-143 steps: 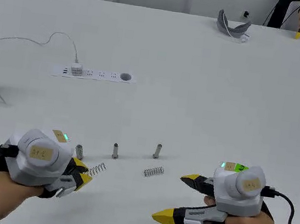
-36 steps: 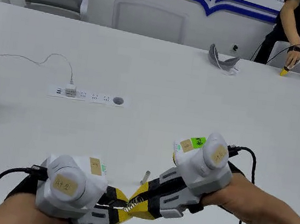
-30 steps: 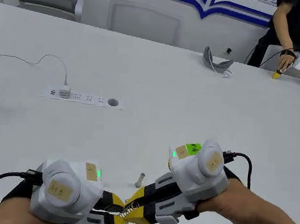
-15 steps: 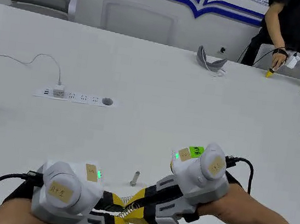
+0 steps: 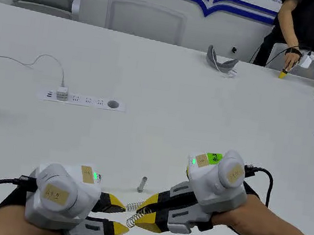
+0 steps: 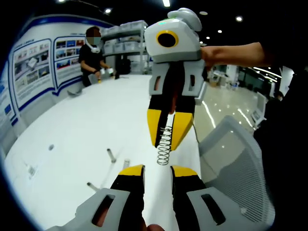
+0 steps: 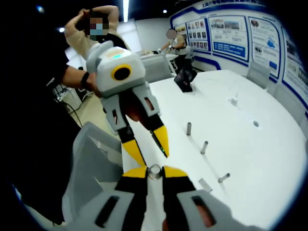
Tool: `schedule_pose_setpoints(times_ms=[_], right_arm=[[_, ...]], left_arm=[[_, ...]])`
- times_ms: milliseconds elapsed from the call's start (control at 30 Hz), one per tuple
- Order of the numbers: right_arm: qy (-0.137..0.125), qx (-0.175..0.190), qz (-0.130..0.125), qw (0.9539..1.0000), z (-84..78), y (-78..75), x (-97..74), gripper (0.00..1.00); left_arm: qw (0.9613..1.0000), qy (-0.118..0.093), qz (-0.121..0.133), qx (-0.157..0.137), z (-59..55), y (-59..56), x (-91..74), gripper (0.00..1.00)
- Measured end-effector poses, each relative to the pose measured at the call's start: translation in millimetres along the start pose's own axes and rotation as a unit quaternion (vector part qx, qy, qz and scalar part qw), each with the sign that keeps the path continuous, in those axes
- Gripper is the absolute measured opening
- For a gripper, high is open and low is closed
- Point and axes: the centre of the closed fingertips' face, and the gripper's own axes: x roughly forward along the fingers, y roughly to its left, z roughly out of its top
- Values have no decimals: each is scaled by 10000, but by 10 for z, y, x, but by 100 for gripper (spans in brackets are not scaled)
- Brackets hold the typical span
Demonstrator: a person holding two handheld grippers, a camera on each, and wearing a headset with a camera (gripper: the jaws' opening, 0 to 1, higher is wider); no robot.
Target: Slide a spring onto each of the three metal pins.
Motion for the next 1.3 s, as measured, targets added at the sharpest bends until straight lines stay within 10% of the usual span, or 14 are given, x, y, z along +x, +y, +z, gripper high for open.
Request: schedule_pose_setpoints(times_ms=[733, 1300], right_arm=[[281, 149, -291, 9991, -248, -179, -81, 12], [513, 220, -510, 9971, -330, -529, -132, 12]], left_arm=[[9968, 184, 544, -553, -388, 214, -199, 36], [9870, 241, 1127, -1121, -695, 420, -502, 48]])
